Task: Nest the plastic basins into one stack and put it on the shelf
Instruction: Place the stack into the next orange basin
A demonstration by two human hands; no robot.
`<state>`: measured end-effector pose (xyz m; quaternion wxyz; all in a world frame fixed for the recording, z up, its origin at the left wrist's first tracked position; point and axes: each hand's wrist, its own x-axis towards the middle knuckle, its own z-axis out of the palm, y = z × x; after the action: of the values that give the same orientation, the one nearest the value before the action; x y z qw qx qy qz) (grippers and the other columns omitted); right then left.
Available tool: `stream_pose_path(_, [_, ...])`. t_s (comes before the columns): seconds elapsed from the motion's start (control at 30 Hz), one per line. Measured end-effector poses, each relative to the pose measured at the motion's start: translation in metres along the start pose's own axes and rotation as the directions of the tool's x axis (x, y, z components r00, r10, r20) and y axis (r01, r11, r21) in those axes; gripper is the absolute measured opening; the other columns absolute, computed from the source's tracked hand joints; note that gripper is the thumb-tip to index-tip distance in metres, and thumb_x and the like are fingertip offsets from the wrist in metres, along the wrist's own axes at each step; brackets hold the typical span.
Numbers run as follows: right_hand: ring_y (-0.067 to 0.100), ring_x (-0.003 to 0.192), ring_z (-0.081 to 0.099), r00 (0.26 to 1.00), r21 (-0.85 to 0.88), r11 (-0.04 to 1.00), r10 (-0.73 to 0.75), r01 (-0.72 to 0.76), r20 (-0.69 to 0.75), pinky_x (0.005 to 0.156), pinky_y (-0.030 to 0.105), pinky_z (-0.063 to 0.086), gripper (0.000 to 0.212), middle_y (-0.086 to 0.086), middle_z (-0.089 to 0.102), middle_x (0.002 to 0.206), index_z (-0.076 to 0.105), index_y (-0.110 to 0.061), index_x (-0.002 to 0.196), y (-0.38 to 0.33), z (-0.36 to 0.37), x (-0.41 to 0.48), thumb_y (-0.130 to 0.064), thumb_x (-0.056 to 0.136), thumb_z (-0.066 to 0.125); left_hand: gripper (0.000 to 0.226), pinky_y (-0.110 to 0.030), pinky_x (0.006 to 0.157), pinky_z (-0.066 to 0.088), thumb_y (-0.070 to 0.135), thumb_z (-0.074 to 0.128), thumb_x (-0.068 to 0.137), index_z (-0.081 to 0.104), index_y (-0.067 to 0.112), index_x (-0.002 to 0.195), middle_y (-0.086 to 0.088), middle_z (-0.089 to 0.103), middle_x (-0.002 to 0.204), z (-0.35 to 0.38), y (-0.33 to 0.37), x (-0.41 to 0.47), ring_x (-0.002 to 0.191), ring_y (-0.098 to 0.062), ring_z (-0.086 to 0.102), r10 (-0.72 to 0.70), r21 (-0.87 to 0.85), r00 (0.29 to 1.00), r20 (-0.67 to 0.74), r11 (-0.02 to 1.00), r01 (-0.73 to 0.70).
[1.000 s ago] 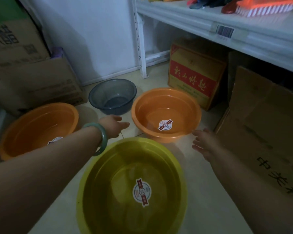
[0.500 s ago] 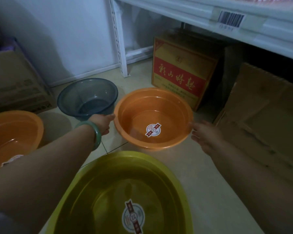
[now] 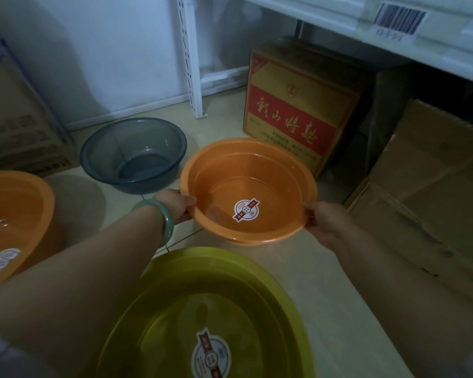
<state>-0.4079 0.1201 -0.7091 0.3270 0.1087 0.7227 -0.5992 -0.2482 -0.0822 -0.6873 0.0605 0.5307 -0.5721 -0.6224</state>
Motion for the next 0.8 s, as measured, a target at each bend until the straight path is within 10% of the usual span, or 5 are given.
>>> stream_pose_path(0.23, [0.022, 0.089, 0.063, 0.999, 0.128, 0.991, -0.033, 0.028, 0.035, 0.073, 0.036, 0.052, 0.026, 0.009, 0.064, 0.098, 0.055, -0.002, 0.119, -0.009, -0.004, -0.026, -0.007, 0.094, 0.051, 0.038, -0.032, 0.073, 0.052, 0.004, 0.058, 0.087, 0.053, -0.002, 0.125, -0.009, 0.063, 0.088, -0.017, 0.013, -0.017, 0.077, -0.018, 0.063, 0.065, -0.057, 0.998, 0.026, 0.996, -0.064])
stream_pose_path(0.47, [0.023, 0.101, 0.064, 0.985, 0.186, 0.968, -0.174, 0.168, 0.018, 0.087, 0.041, 0.053, 0.042, 0.010, 0.065, 0.124, 0.055, -0.009, 0.131, -0.029, -0.008, -0.075, -0.017, 0.090, 0.060, 0.034, -0.028, 0.075, 0.051, 0.005, 0.058, 0.087, 0.057, 0.000, 0.121, -0.014, 0.067, 0.106, -0.046, 0.029, -0.063, 0.085, -0.020, 0.065, 0.244, -0.080, 0.970, 0.007, 0.967, -0.243])
stream_pose_path(0.8, [0.020, 0.091, 0.067, 0.965, 0.040, 0.976, -0.220, 0.216, 0.142, 0.060, 0.029, 0.051, 0.049, 0.009, 0.069, 0.113, 0.059, -0.008, 0.122, -0.040, -0.015, -0.162, -0.030, 0.080, 0.071, 0.010, -0.011, 0.051, 0.053, 0.009, 0.058, 0.086, 0.064, 0.009, 0.094, -0.011, 0.069, 0.088, -0.116, 0.024, -0.164, 0.060, -0.009, 0.069, 0.367, -0.046, 0.930, -0.023, 0.929, -0.367])
